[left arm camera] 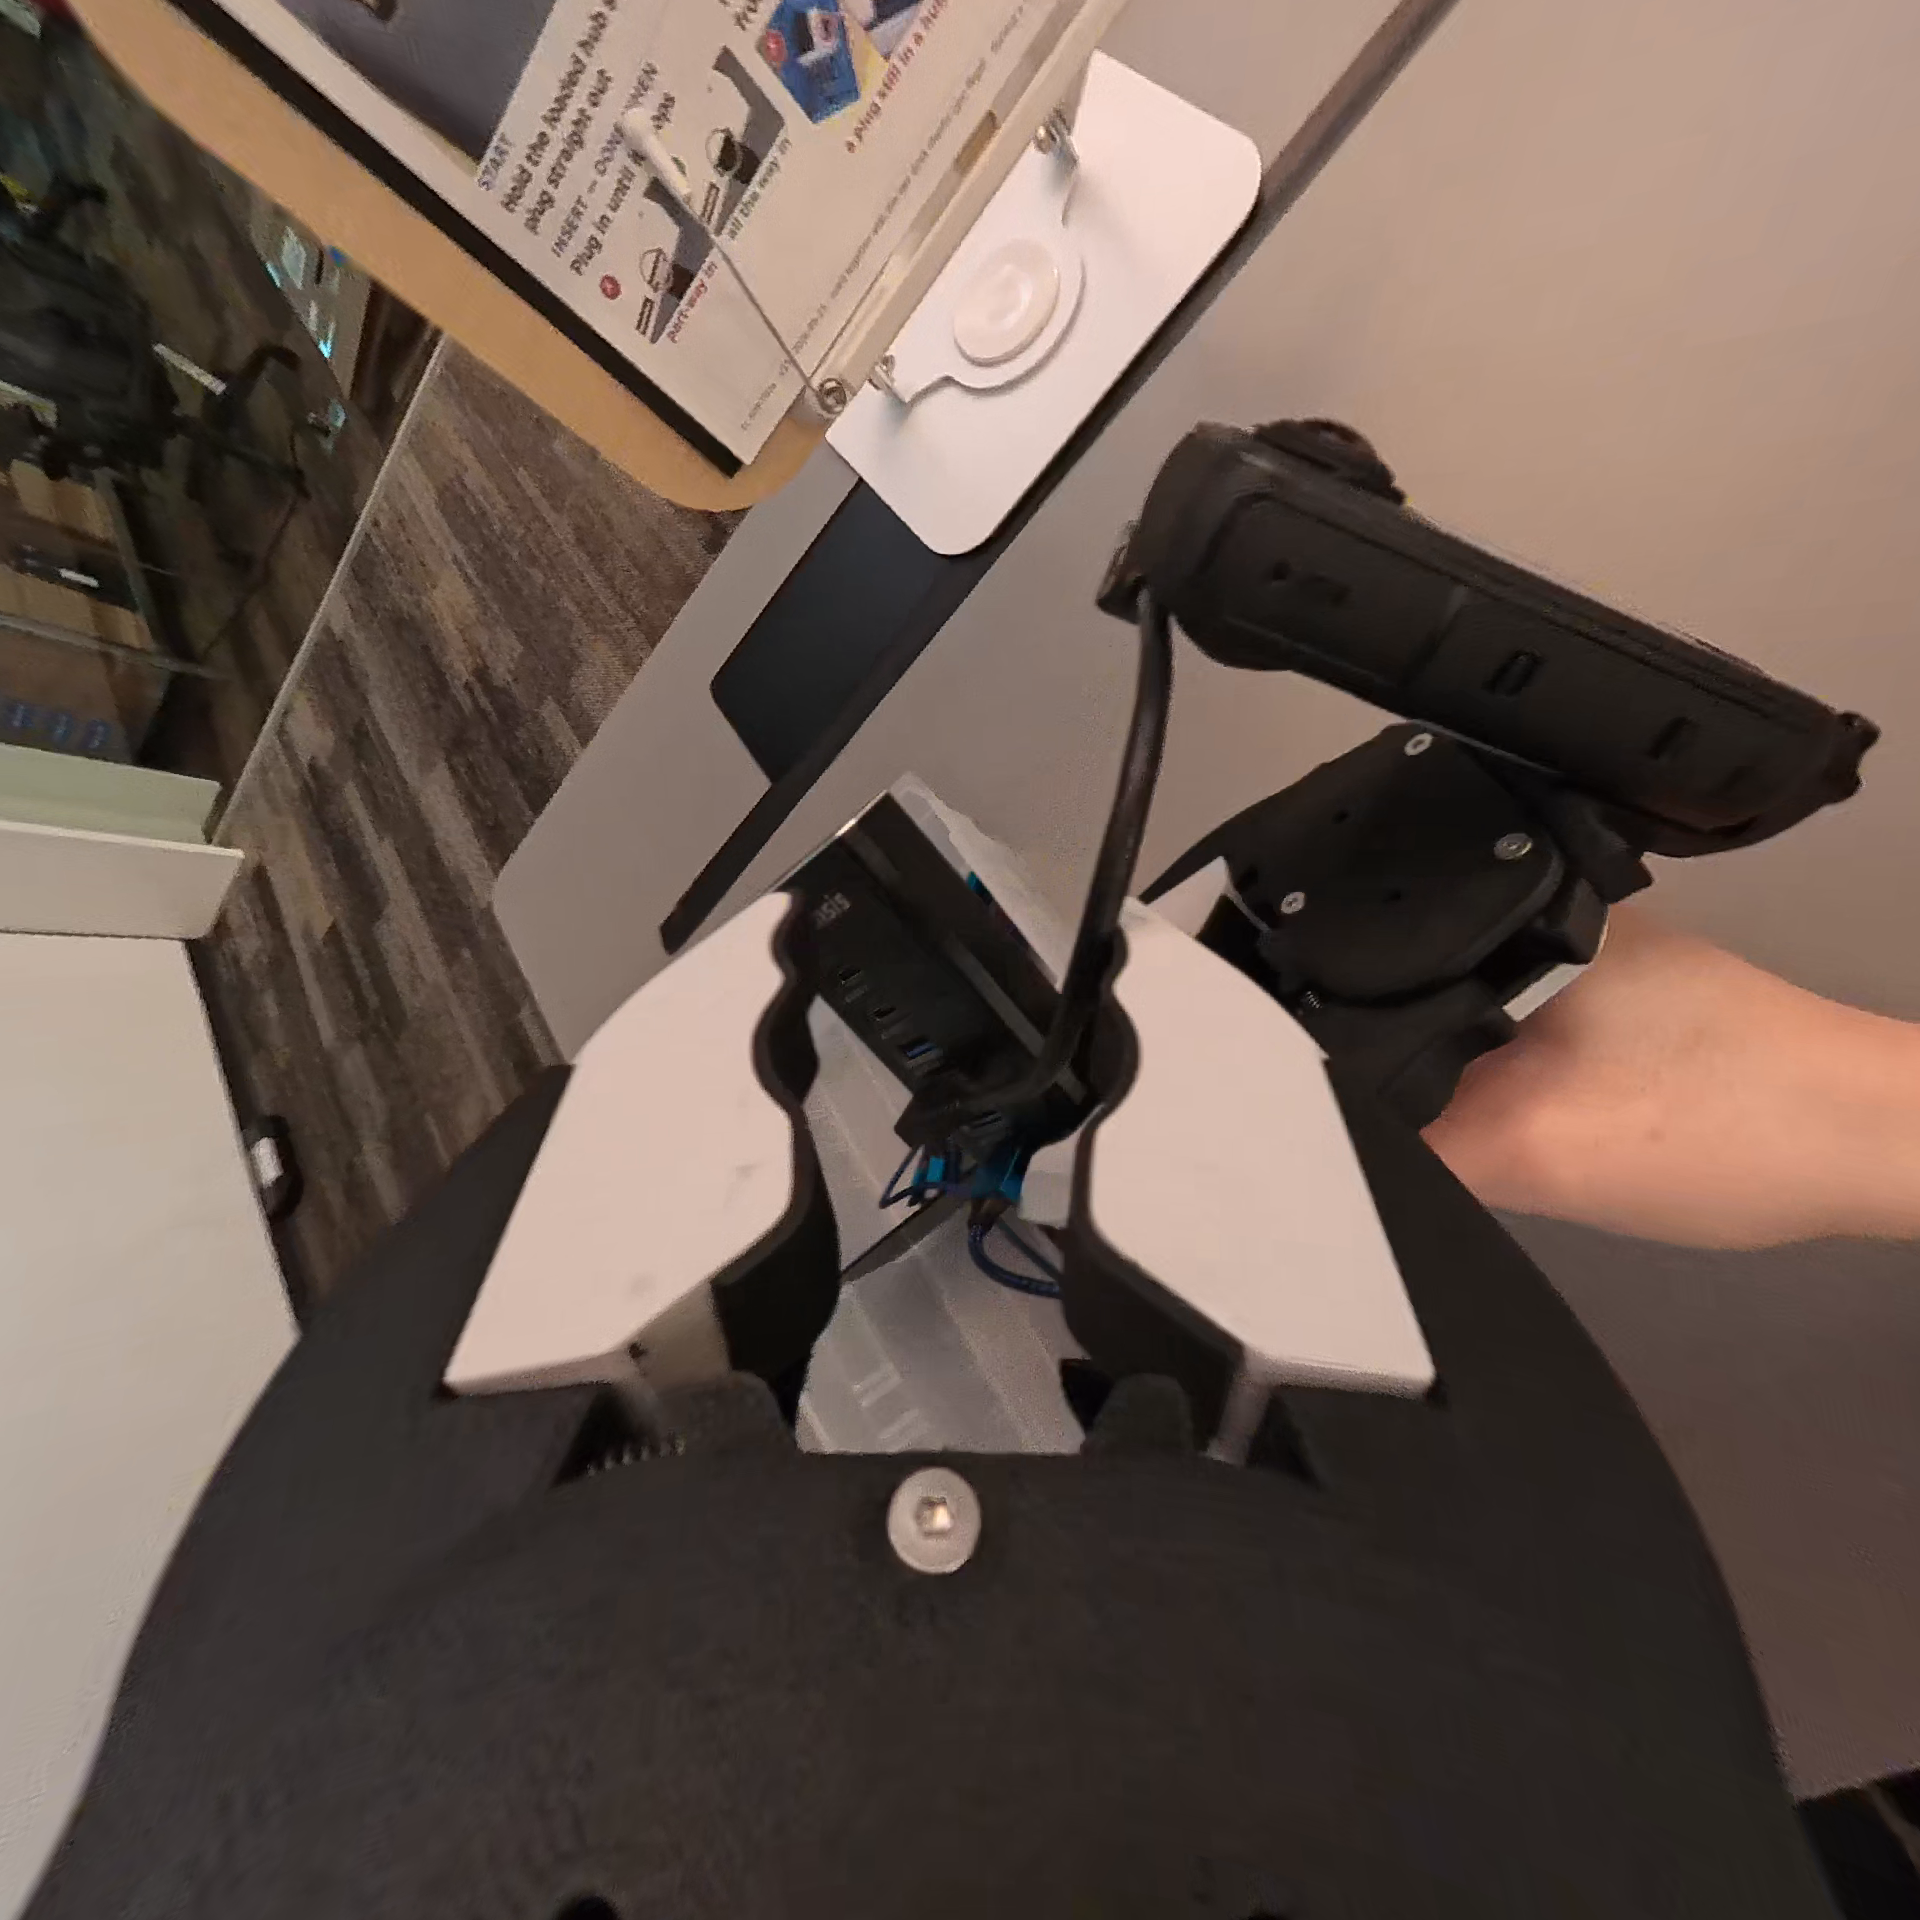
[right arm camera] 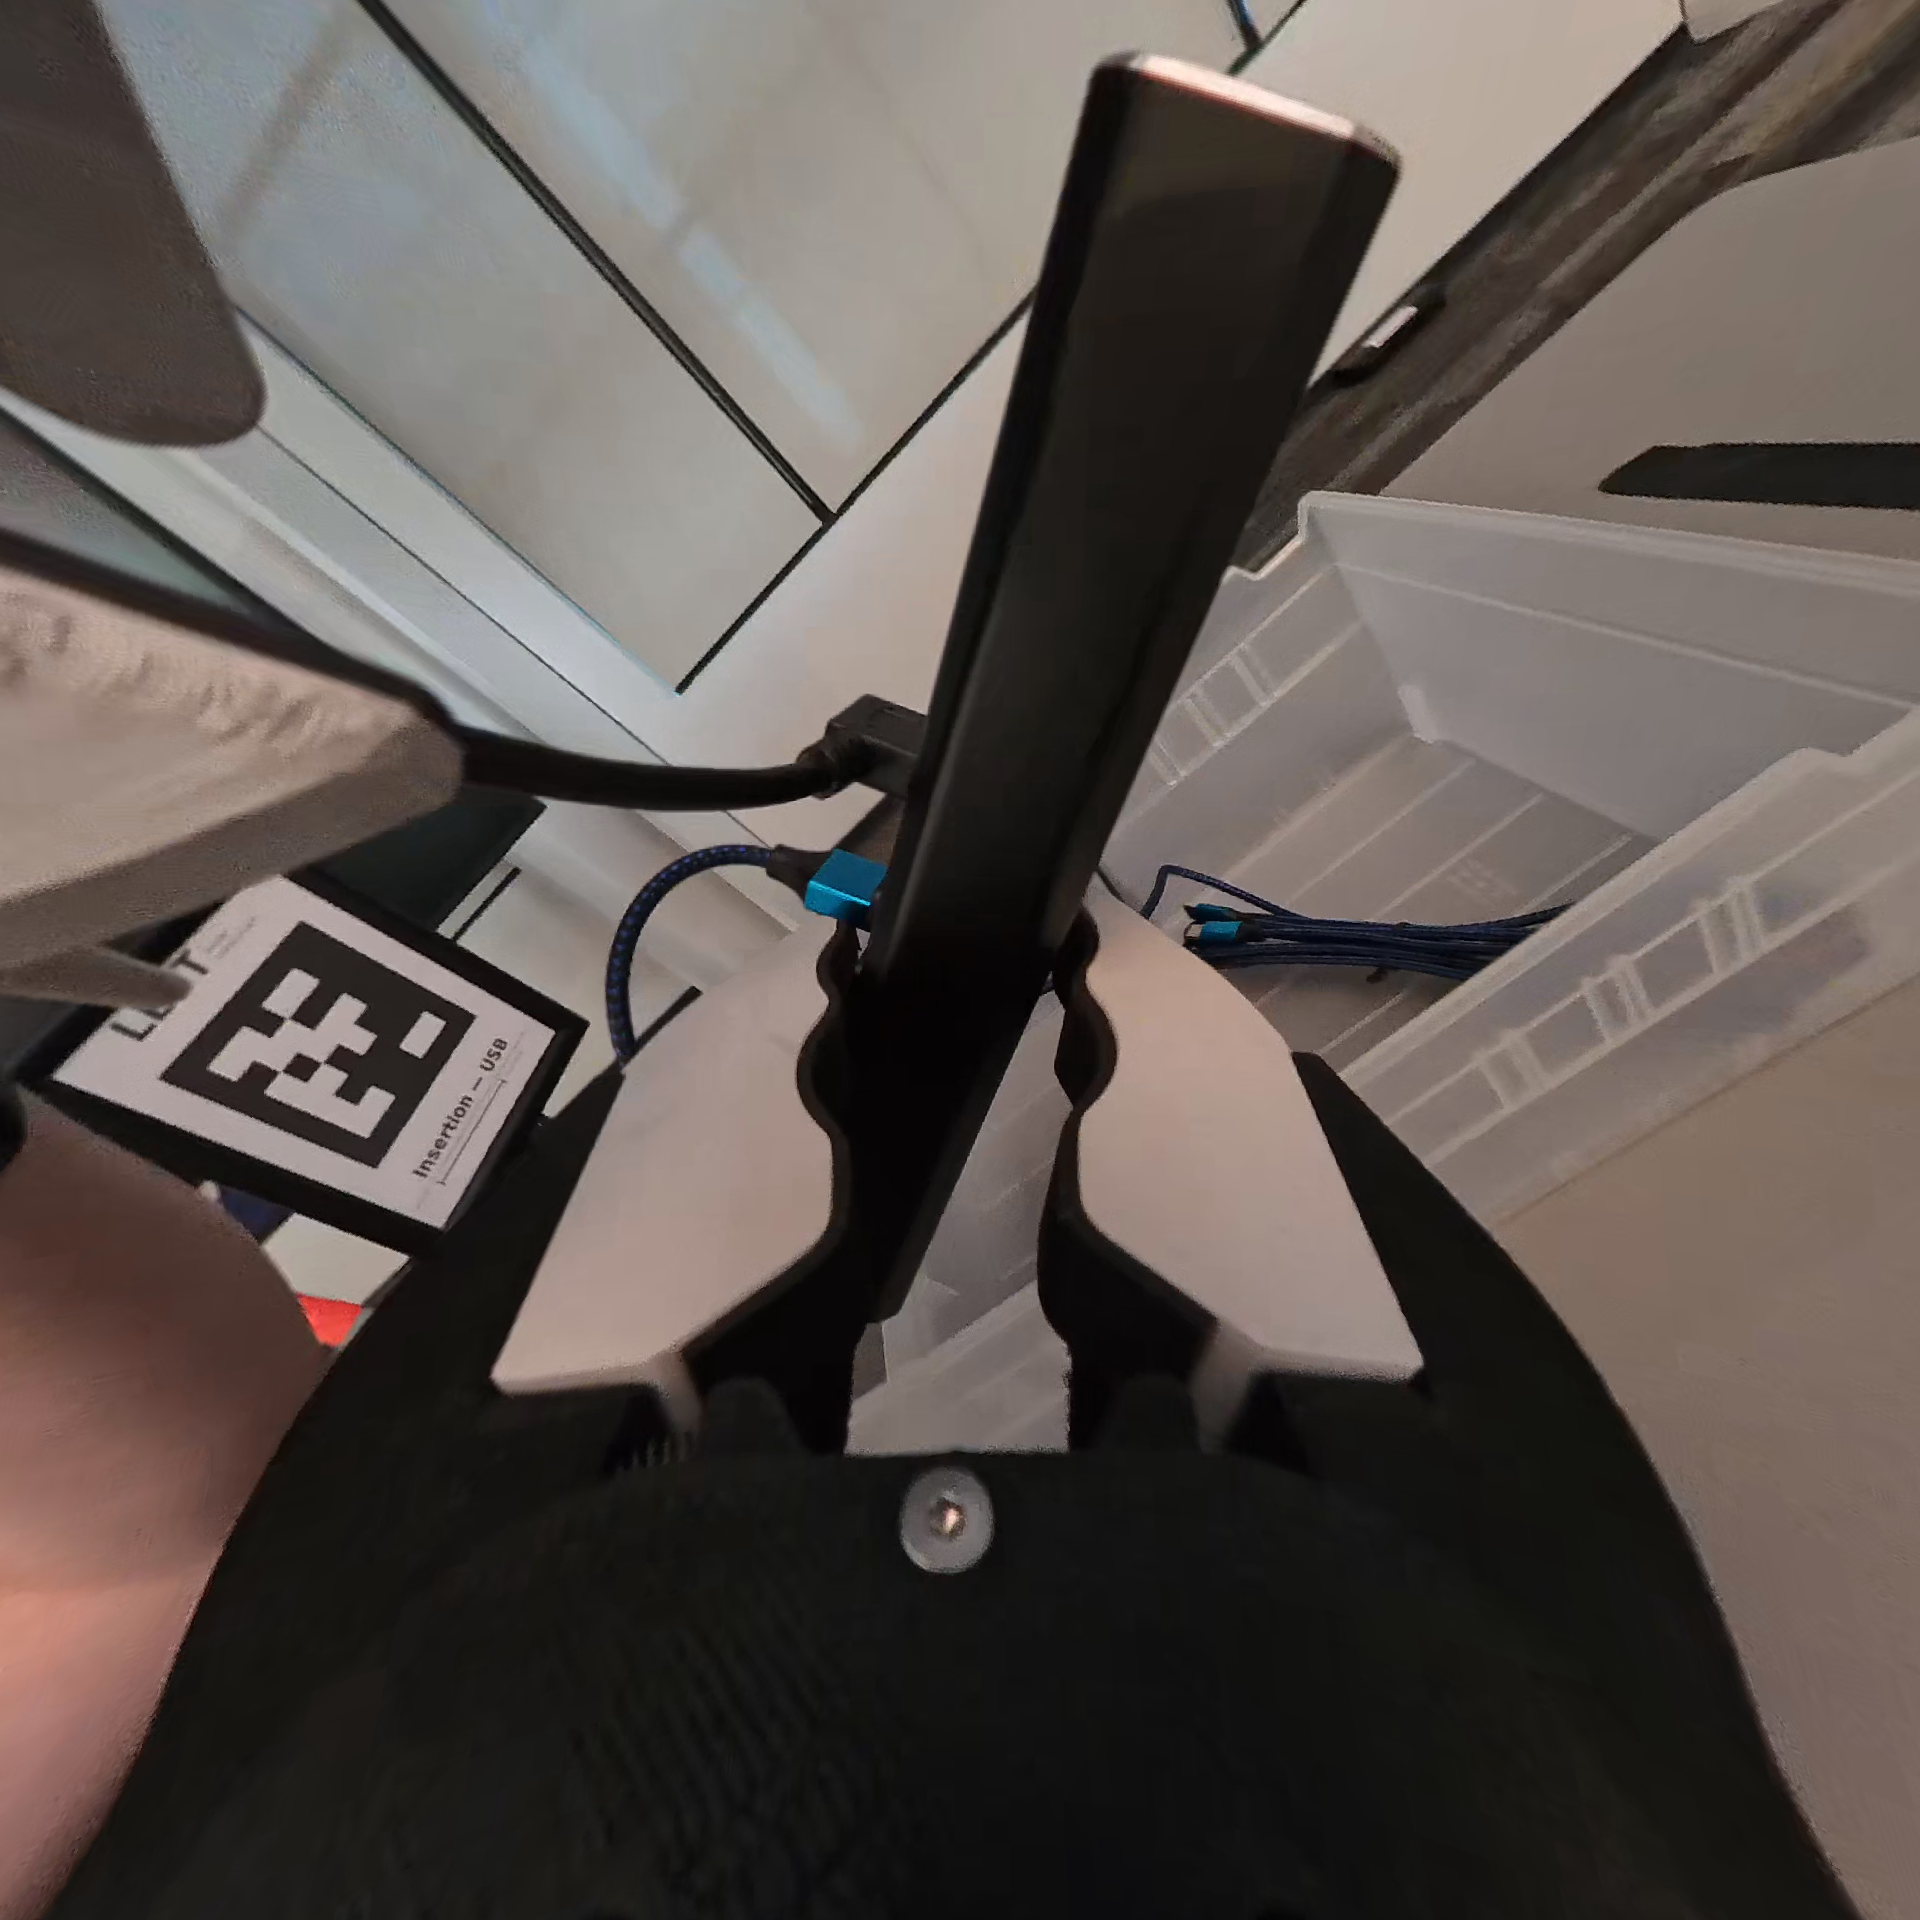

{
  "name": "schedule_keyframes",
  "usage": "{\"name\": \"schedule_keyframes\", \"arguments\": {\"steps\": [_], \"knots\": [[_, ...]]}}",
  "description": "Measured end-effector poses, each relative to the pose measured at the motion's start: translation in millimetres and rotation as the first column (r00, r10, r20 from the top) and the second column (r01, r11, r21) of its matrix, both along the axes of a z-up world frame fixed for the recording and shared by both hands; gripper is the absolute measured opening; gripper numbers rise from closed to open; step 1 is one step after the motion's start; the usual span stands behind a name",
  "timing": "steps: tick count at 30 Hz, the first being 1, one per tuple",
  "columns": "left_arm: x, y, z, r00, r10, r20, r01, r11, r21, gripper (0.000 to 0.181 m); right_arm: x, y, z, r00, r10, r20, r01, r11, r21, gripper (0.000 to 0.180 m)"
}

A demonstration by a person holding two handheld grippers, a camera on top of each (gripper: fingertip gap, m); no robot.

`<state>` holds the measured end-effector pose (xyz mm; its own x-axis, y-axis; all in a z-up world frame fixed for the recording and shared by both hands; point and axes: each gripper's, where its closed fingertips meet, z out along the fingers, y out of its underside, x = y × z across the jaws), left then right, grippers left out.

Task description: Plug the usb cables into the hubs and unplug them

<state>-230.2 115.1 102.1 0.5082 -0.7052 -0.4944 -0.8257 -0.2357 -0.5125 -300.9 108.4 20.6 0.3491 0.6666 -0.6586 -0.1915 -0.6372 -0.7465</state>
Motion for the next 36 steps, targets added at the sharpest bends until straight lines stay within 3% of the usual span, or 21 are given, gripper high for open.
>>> {"name": "schedule_keyframes", "arguments": {"steps": [3,6,10,13,15,16,18,22,24,27,30,33,36], "knots": [[-2.3,-13.2,0.8,0.99,-0.02,0.138,0.031,0.996,-0.08,0.063,6.7,-3.1,-0.7,0.999,0.004,0.046,-0.005,0.999,0.04,0.041],[-11.3,-32.3,-3.5,0.96,-0.037,0.277,0.097,0.974,-0.205,0.073,14.2,-1.7,3.1,1.0,0.009,-0.004,-0.009,1.0,0.014,0.039],[-40.4,-38.3,3.3,0.864,-0.036,0.503,0.183,0.951,-0.248,0.072,25.1,1.3,7.0,0.997,0.044,-0.061,-0.043,0.999,0.005,0.034],[-62.2,-8.6,8.5,0.712,0.021,0.702,0.175,0.962,-0.207,0.068,24.5,-14.2,14.0,0.984,0.168,-0.052,-0.16,0.979,0.123,0.038],[-52.5,-6.1,0.8,0.584,0.043,0.811,0.318,0.907,-0.277,0.075,21.9,-30.9,17.3,0.966,0.258,0.0,-0.25,0.938,0.241,0.032],[-44.7,-8.8,-3.2,0.532,0.053,0.845,0.4,0.864,-0.306,0.076,20.8,-40.5,18.2,0.952,0.305,0.025,-0.299,0.91,0.286,0.038],[-28.4,-17.7,-7.0,0.458,0.03,0.888,0.533,0.791,-0.302,0.077,19.3,-54.5,16.4,0.924,0.378,0.063,-0.378,0.873,0.307,0.038],[-4.7,-31.3,-22.8,0.49,-0.112,0.865,0.624,0.738,-0.258,0.068,23.1,-68.8,9.4,0.876,0.472,0.101,-0.479,0.821,0.312,0.038],[5.2,-39.1,-23.4,0.462,-0.156,0.873,0.685,0.689,-0.239,0.037,27.8,-73.2,10.0,0.856,0.512,0.074,-0.507,0.802,0.315,0.038],[18.3,-37.3,-13.9,0.43,-0.134,0.893,0.706,0.666,-0.24,0.03,37.5,-70.7,18.1,0.851,0.525,-0.01,-0.491,0.802,0.341,0.038],[23.9,-29.1,14.0,0.415,-0.202,0.887,0.654,0.744,-0.137,0.027,50.6,-52.7,32.7,0.901,0.414,-0.129,-0.339,0.858,0.387,0.031],[17.3,-24.1,51.7,0.427,-0.258,0.866,0.583,0.811,-0.045,0.027,82.6,-39.2,45.3,0.877,0.359,-0.319,-0.236,0.9,0.365,0.026],[4.8,-19.4,90.8,0.465,-0.274,0.842,0.512,0.859,-0.003,0.027,109.1,-31.4,35.0,0.892,0.281,-0.353,-0.143,0.918,0.369,0.027]]}}
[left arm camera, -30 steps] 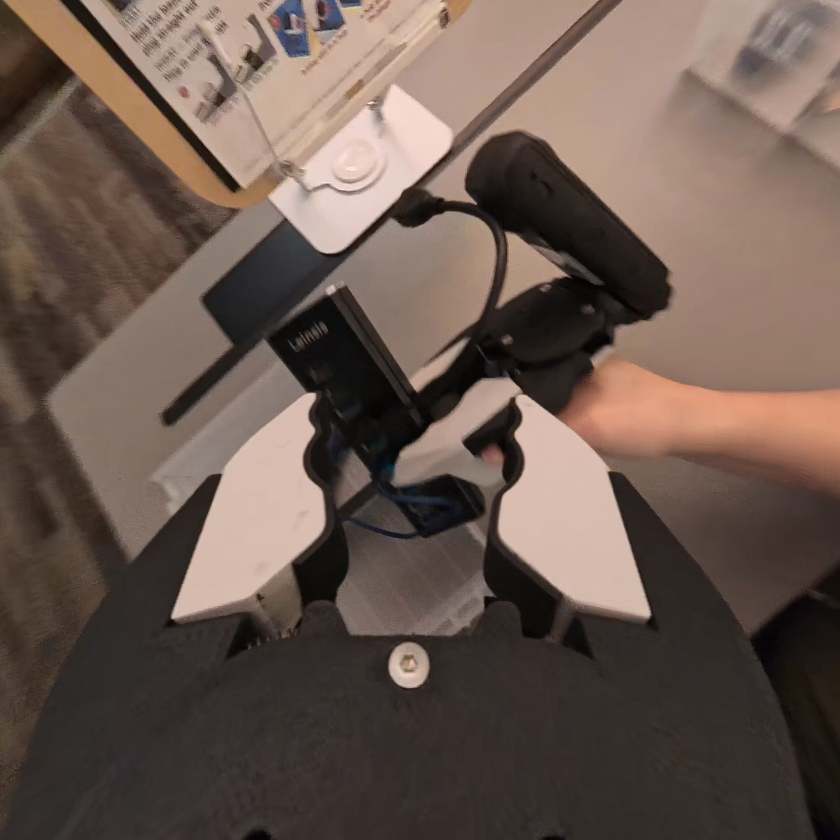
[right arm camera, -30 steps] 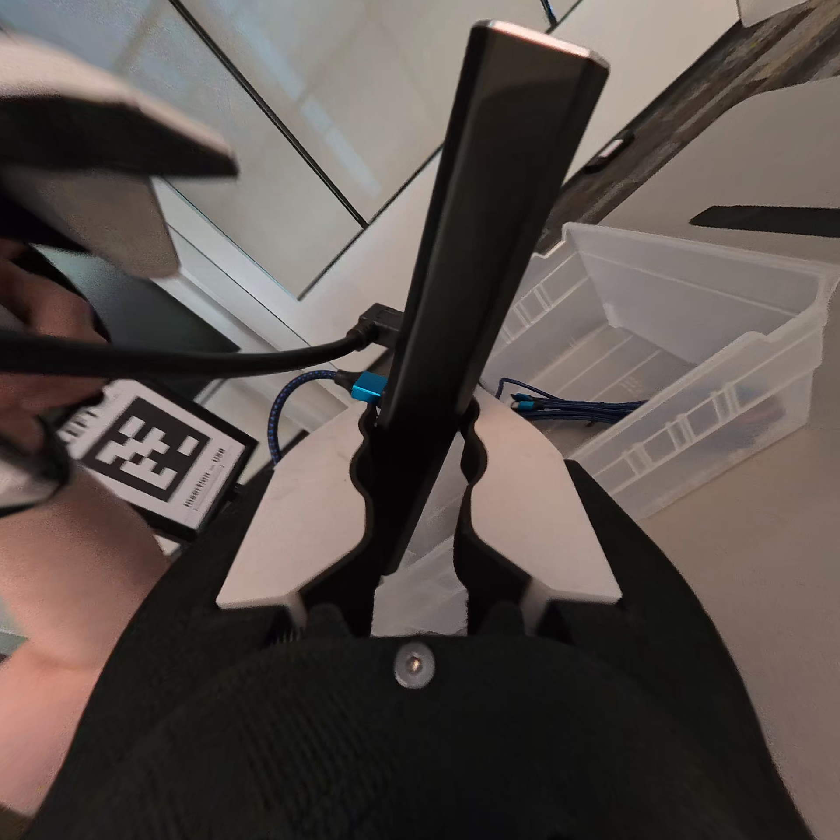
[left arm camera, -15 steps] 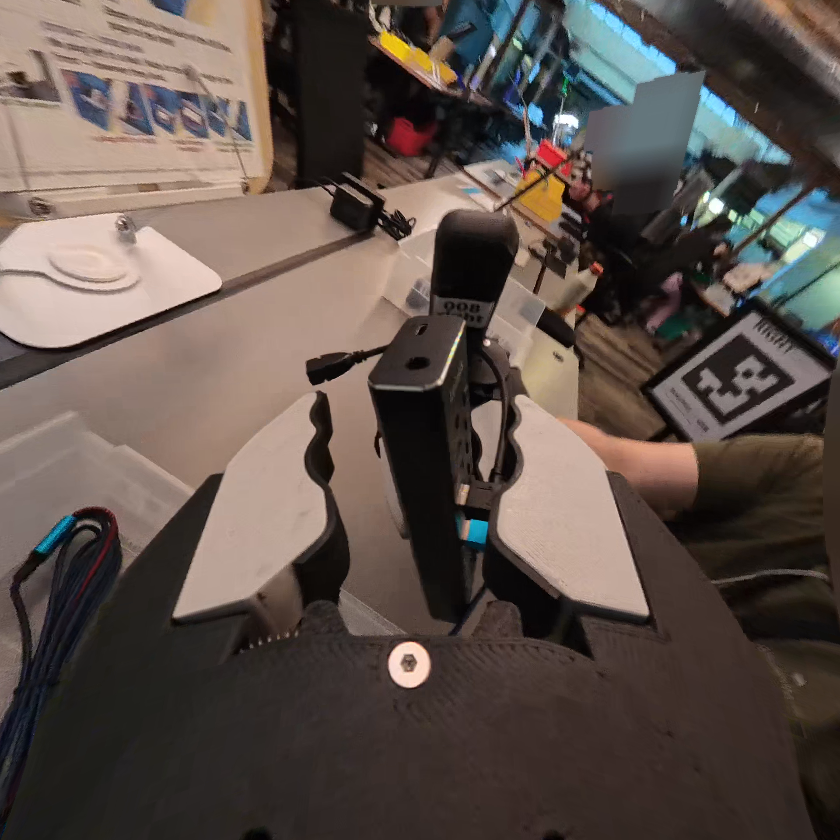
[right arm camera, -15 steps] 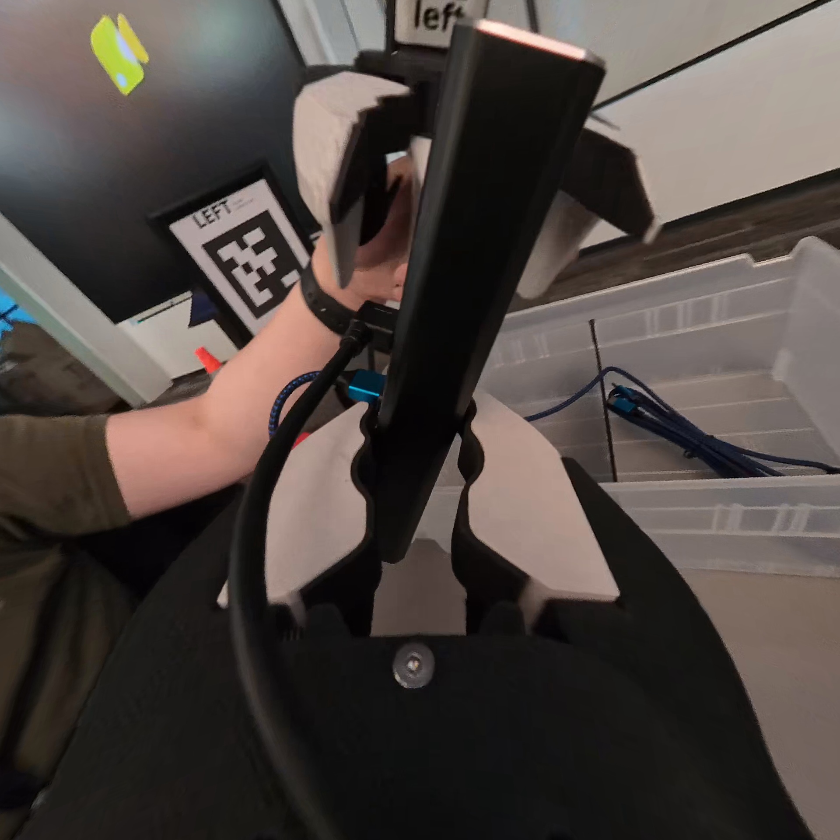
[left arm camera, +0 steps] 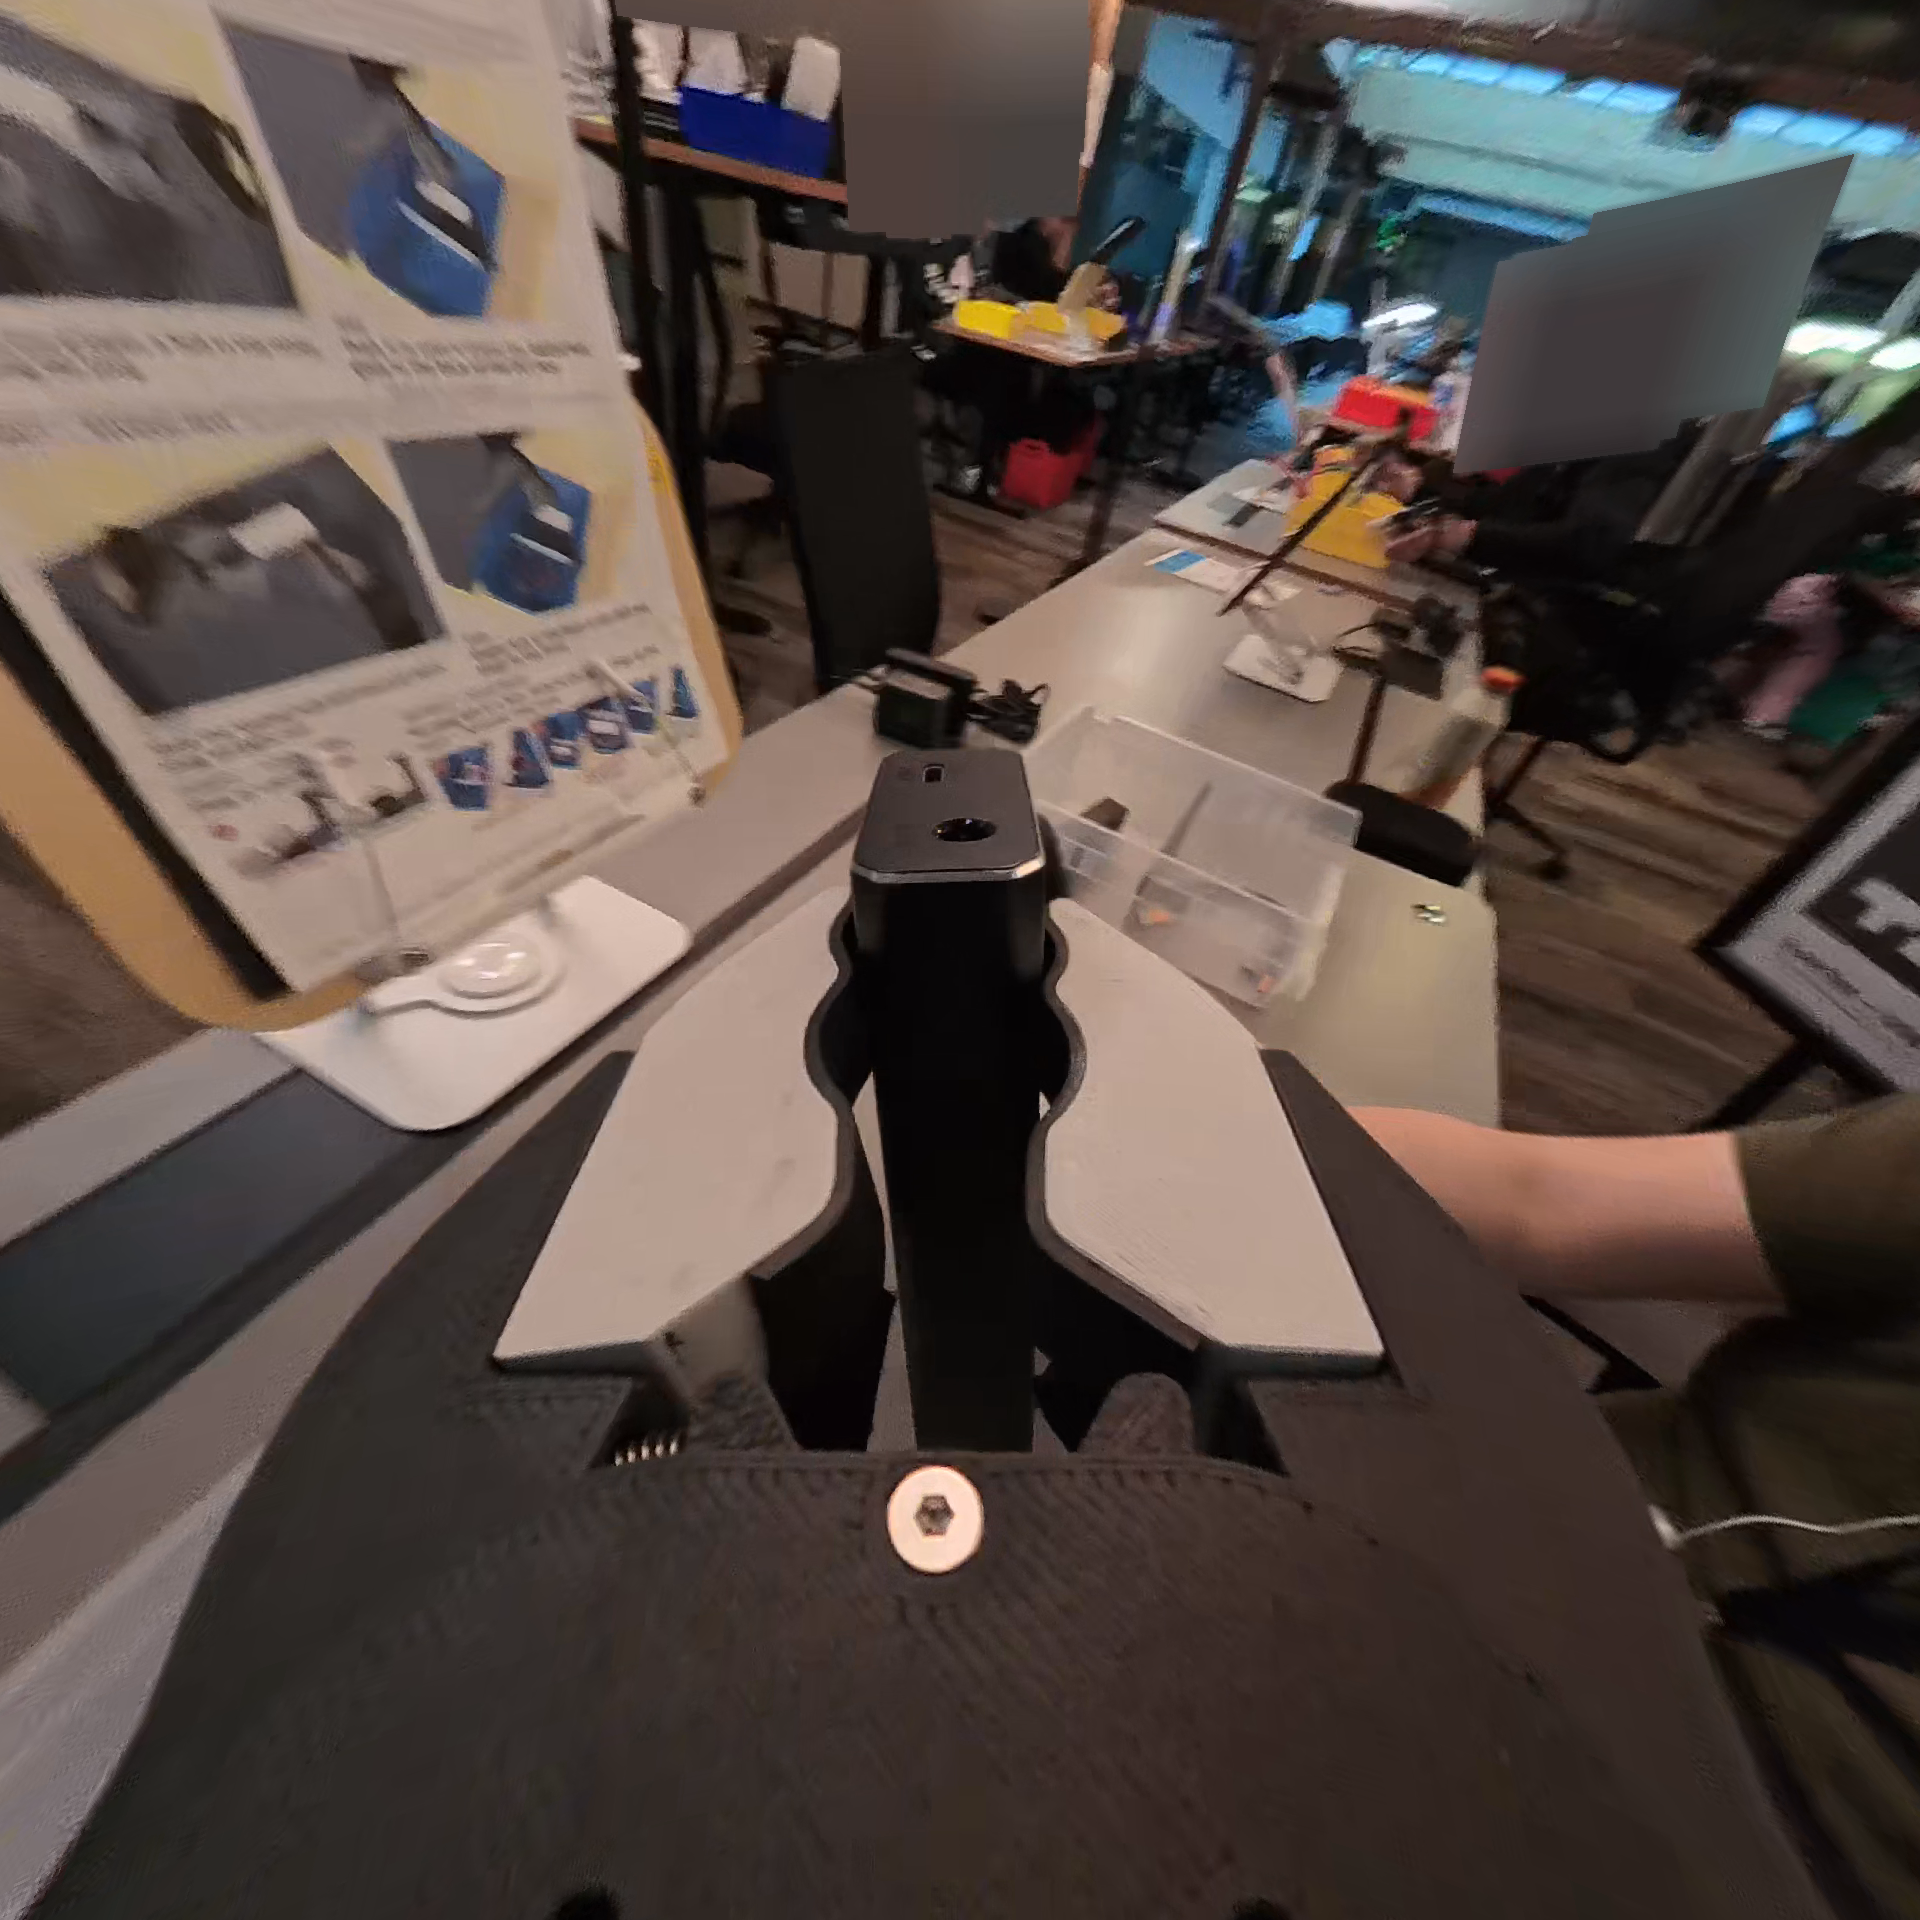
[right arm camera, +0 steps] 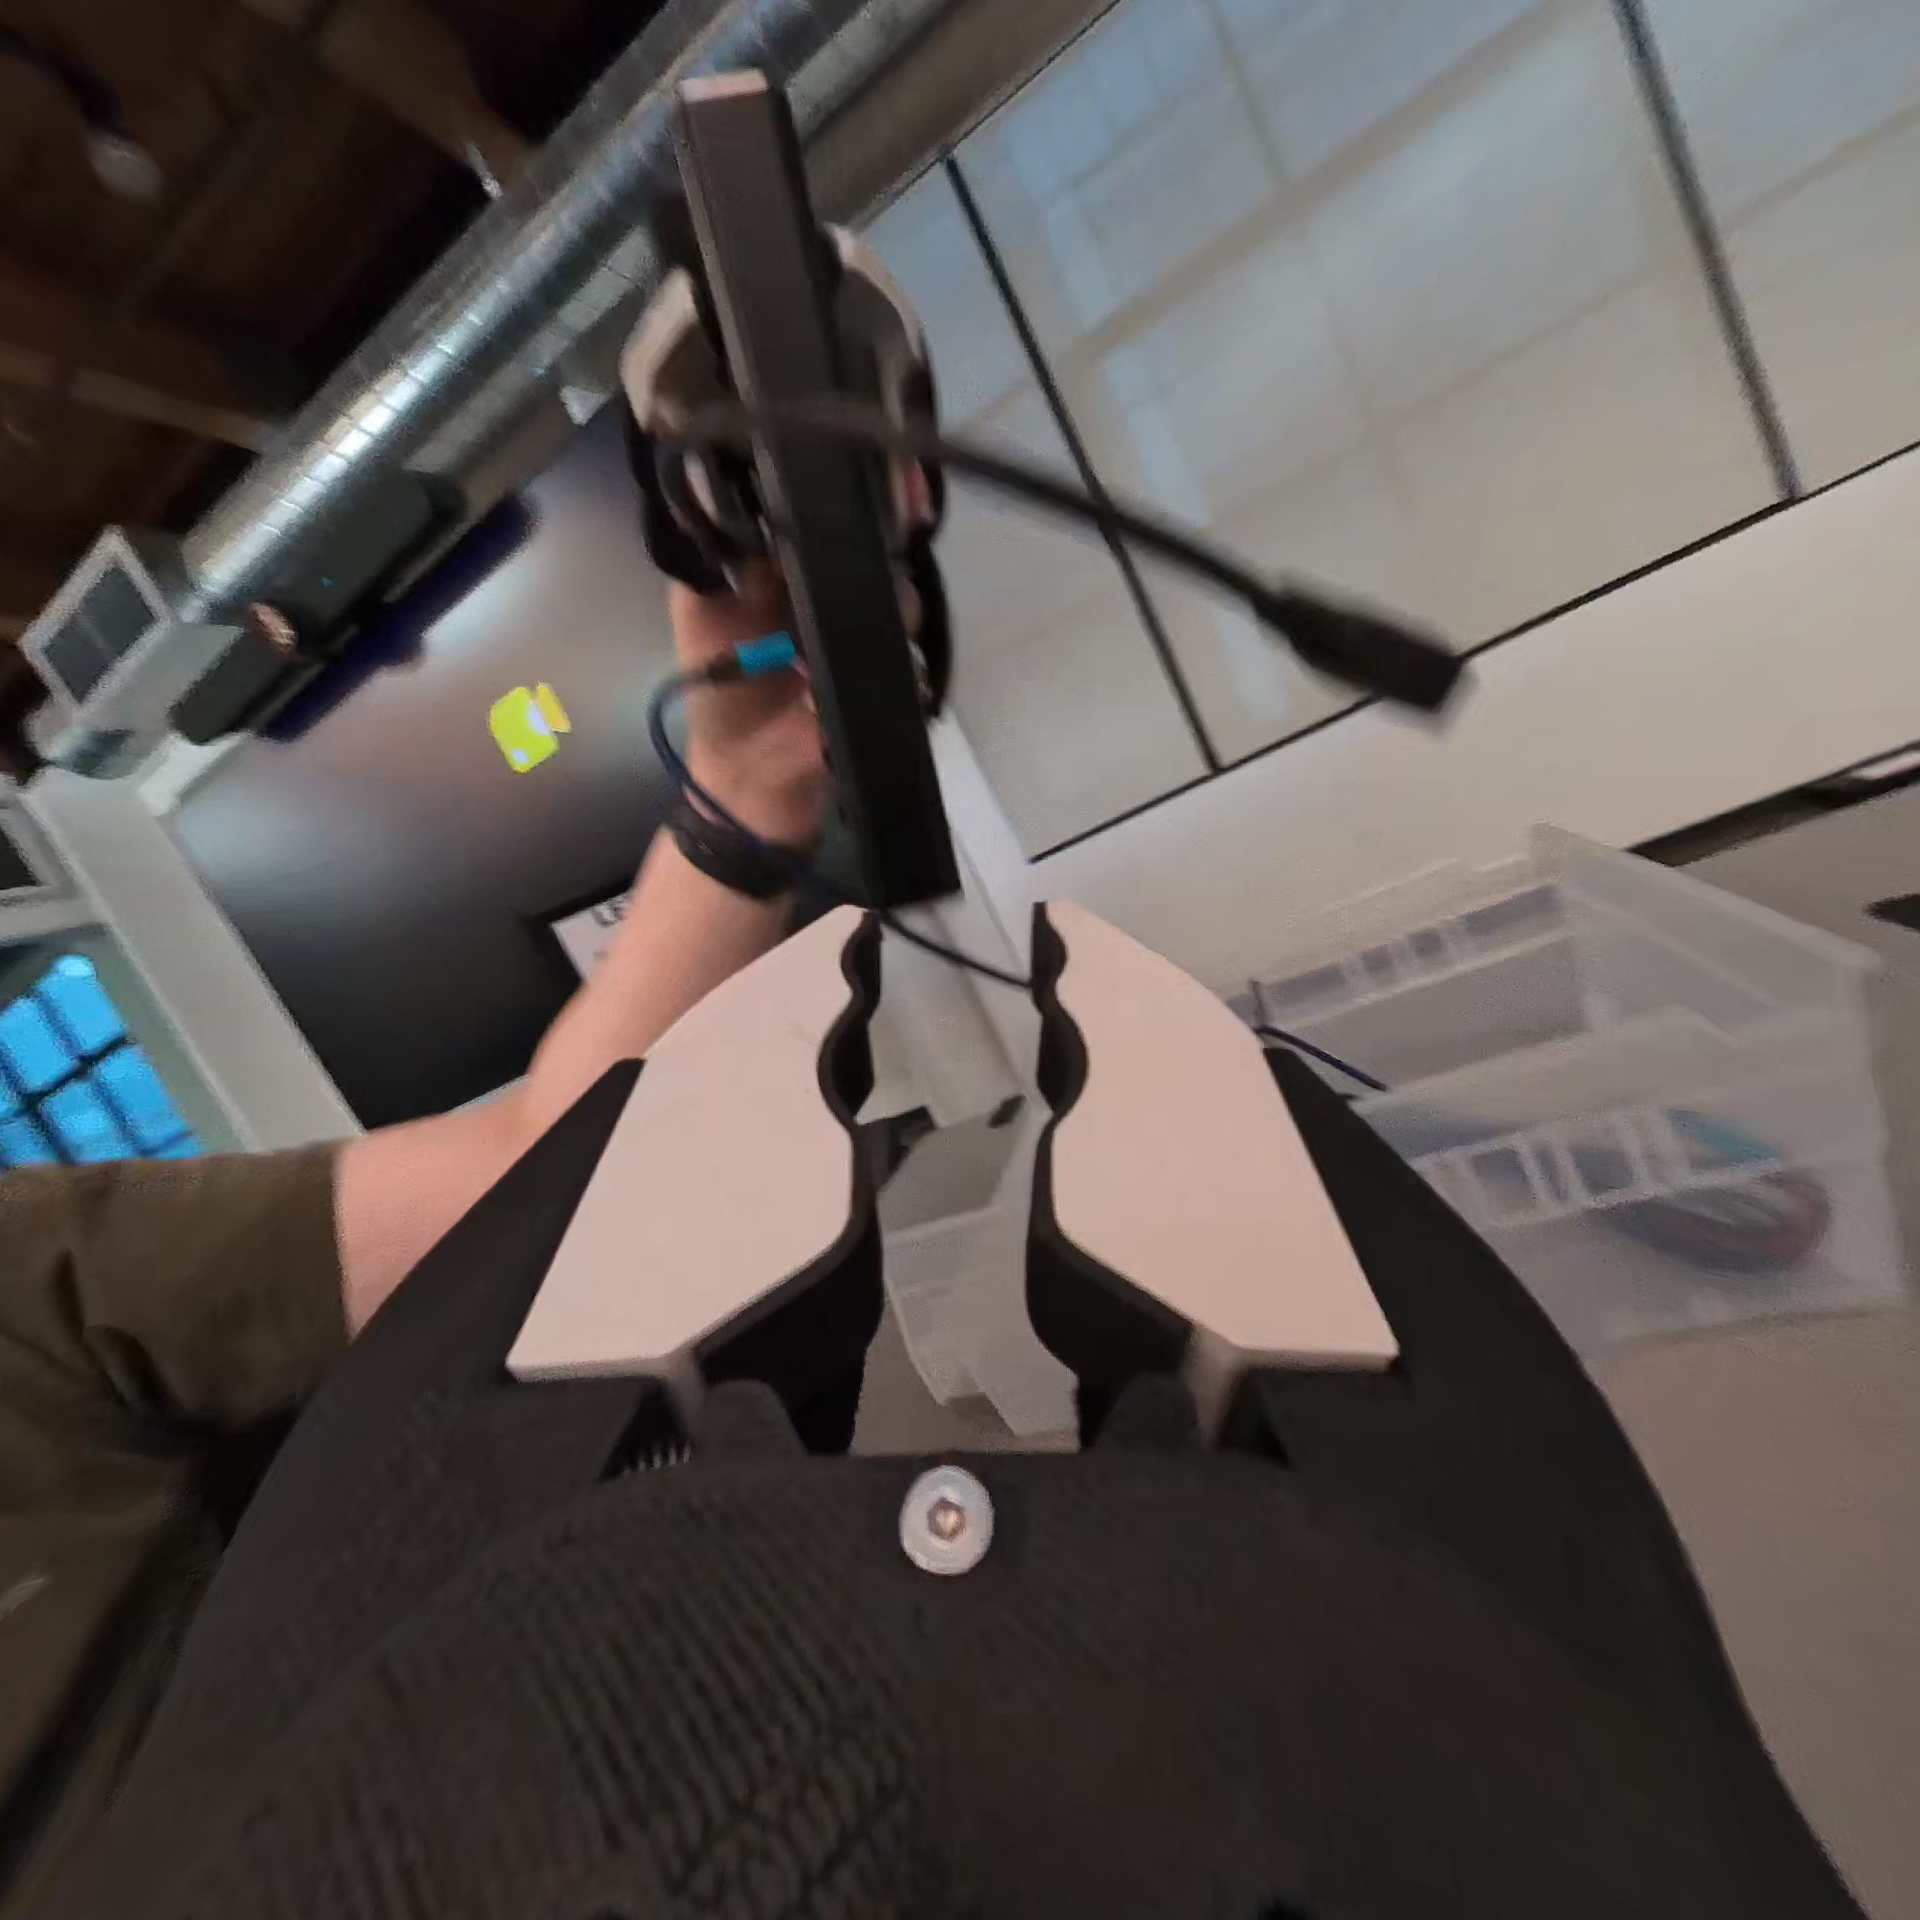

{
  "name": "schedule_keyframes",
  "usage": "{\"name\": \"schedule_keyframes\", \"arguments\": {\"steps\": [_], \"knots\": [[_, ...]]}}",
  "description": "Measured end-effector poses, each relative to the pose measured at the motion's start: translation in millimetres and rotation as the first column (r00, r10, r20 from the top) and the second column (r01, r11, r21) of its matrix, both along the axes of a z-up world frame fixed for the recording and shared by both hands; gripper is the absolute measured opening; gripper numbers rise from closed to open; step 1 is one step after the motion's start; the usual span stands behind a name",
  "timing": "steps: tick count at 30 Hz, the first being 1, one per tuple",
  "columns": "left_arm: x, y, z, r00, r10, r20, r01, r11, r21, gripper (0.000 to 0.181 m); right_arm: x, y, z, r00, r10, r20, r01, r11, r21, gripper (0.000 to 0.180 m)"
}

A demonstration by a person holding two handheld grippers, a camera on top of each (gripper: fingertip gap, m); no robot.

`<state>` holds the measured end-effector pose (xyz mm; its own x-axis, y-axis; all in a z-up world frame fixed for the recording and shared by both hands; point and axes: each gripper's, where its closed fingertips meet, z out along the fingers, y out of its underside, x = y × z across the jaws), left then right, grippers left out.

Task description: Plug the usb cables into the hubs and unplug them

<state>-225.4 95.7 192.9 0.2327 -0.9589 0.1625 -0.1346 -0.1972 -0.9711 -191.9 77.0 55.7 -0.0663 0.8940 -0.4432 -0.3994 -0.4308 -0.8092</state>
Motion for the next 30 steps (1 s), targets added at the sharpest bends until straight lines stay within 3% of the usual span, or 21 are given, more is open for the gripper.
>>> {"name": "schedule_keyframes", "arguments": {"steps": [3,5,10,12,14,17,22,23,24,25,28,30], "knots": [[-12.9,9.3,39.6,0.989,0.124,-0.076,-0.116,0.988,0.102,0.027,4.2,0.5,-24.0,0.991,-0.068,0.113,0.062,0.997,0.056,0.036],[-19.3,13.8,71.7,0.974,0.205,-0.1,-0.186,0.967,0.176,0.026,2.2,0.5,-35.9,0.978,-0.041,0.204,0.033,0.999,0.039,0.04],[-23.6,10.5,163.7,0.945,0.322,-0.059,-0.295,0.914,0.278,0.027,16.2,0.2,-5.9,0.996,-0.049,0.071,0.047,0.998,0.032,0.039],[-21.2,3.7,201.8,0.935,0.351,-0.038,-0.323,0.894,0.31,0.027,14.4,-2.2,-4.5,0.992,-0.081,0.1,0.074,0.995,0.067,0.04],[-15.0,-6.9,236.1,0.926,0.376,-0.032,-0.342,0.872,0.351,0.027,6.4,-2.8,-10.7,0.969,-0.149,0.195,0.125,0.983,0.133,0.044],[0.8,-30.5,279.8,0.925,0.38,-0.01,-0.344,0.847,0.404,0.027,-10.9,-2.4,-17.6,0.887,-0.32,0.332,0.214,0.924,0.318,0.072],[30.1,-67.8,319.6,0.94,0.342,0.012,-0.314,0.849,0.425,0.027,-46.5,-20.7,-15.6,0.825,-0.44,0.356,0.215,0.826,0.522,0.091],[35.0,-72.6,322.6,0.941,0.338,0.009,-0.309,0.849,0.428,0.027,-50.4,-23.9,-13.4,0.816,-0.464,0.345,0.226,0.806,0.548,0.088],[39.4,-76.8,323.7,0.943,0.331,0.007,-0.302,0.851,0.43,0.027,-51.9,-29.8,-10.1,0.812,-0.481,0.331,0.228,0.783,0.579,0.061],[43.2,-80.3,323.1,0.947,0.32,0.006,-0.292,0.856,0.427,0.027,-53.5,-43.7,-8.4,0.827,-0.451,0.336,0.173,0.773,0.61,0.009],[52.1,-87.1,308.2,0.965,0.262,0.018,-0.248,0.887,0.389,0.027,-38.2,-55.3,-12.8,0.771,-0.441,0.459,0.111,0.802,0.586,0.005],[58.7,-88.3,282.7,0.977,0.213,0.02,-0.206,0.912,0.355,0.027,-6.4,-53.3,-38.9,0.625,-0.462,0.629,0.065,0.834,0.548,0.005]]}}
